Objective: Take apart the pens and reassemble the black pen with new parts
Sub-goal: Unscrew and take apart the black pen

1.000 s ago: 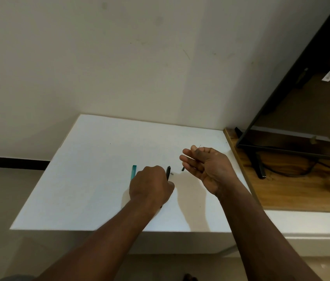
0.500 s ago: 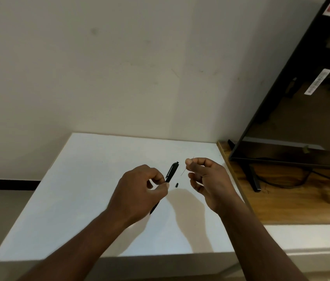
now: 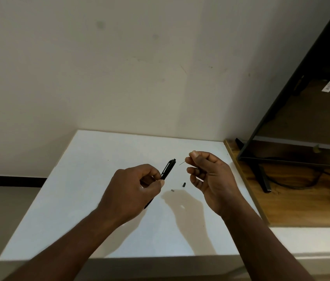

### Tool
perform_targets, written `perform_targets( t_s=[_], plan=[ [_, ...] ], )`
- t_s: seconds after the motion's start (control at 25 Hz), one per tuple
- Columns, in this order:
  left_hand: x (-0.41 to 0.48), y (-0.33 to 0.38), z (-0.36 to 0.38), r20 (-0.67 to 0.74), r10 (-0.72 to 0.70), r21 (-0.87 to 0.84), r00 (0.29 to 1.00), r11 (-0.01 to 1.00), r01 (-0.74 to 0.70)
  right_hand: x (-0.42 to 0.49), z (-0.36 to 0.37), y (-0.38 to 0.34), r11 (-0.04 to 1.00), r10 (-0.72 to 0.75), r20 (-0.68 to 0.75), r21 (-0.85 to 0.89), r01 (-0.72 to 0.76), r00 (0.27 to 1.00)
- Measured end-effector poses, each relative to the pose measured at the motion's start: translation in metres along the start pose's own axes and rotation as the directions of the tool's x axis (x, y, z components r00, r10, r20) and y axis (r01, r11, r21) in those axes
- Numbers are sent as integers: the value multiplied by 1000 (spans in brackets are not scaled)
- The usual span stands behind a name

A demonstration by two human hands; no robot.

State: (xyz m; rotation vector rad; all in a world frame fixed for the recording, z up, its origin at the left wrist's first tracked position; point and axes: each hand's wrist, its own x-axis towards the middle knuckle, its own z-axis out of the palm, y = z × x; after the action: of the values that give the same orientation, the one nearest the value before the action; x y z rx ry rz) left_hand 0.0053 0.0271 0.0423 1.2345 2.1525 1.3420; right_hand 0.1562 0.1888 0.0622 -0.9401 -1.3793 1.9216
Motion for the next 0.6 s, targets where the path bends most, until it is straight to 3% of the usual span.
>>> perform_targets(
  t_s=[0.6],
  plan=[
    [2, -12, -2, -16, 50, 58, 999, 997, -49, -4, 3, -2, 997, -66, 4, -26, 66, 998]
  ],
)
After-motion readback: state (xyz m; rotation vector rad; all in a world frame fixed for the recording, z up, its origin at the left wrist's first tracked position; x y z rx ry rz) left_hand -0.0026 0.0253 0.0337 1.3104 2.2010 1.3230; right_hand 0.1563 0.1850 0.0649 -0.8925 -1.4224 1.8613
